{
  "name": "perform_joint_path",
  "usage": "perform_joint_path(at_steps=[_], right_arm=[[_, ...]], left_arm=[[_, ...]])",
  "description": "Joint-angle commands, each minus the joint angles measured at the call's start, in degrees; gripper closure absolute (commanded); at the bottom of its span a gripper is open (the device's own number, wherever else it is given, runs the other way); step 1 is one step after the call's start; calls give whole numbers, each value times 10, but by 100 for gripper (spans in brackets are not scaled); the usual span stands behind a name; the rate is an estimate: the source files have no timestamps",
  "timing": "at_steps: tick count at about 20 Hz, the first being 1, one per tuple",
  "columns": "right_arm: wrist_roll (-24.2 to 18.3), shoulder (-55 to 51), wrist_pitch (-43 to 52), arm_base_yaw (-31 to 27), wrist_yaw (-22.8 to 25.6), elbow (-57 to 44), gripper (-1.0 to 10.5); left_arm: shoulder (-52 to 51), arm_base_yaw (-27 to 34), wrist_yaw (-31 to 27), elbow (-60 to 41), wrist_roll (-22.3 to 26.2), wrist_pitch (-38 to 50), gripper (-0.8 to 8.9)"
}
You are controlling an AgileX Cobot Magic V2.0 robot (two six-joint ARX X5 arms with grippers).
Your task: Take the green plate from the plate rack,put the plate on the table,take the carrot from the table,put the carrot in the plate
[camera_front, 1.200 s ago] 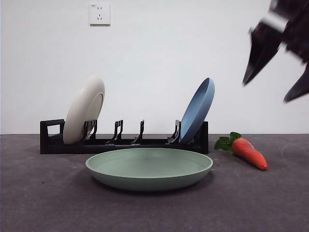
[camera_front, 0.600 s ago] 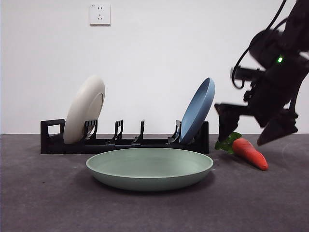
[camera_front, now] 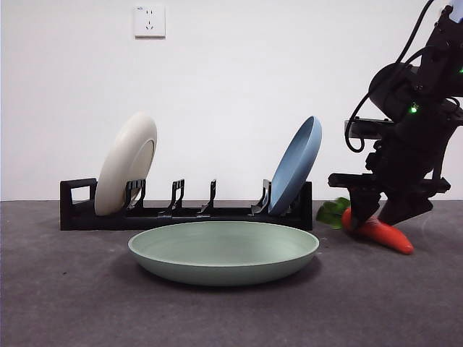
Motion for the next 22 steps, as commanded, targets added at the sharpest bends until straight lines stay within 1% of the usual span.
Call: perform_joint_path(at_steps=[1, 2, 3, 5, 7, 9, 12, 13, 14, 16, 19, 22], right_arm=[[9, 6, 2, -1, 1, 1, 861], [8, 6, 2, -1, 0, 1, 926], [9, 6, 2, -1, -2, 1, 961], [9, 5, 2, -1, -2, 1, 958], [8, -19, -21, -1, -2, 1, 959], [9, -72, -59, -1, -1, 1, 959], [19, -187, -141, 4, -6, 1, 959], [22, -221, -156, 10, -28, 1, 959], [29, -249, -163, 20, -49, 1, 959], [39, -277, -165, 50, -48, 1, 959], [47, -261, -173, 114, -47, 1, 959], [50, -220, -148, 179, -47, 1, 959]], left_arm=[[1, -2, -21, -3, -4, 3, 562], [1, -2, -25, -3, -4, 3, 562], [1, -2, -25, -3, -4, 3, 562], [1, -2, -25, -3, -4, 3, 562], [1, -2, -25, -3, -3, 3, 562], [1, -1, -25, -3, -3, 3, 562], [1, -1, -25, -3, -1, 3, 562], [1, -1, -25, -3, -1, 3, 562], [1, -1, -25, -3, 1, 3, 562], [1, -1, -25, -3, 1, 3, 562], [1, -1, -24, -3, 1, 2, 562], [1, -1, -24, -3, 1, 2, 562]])
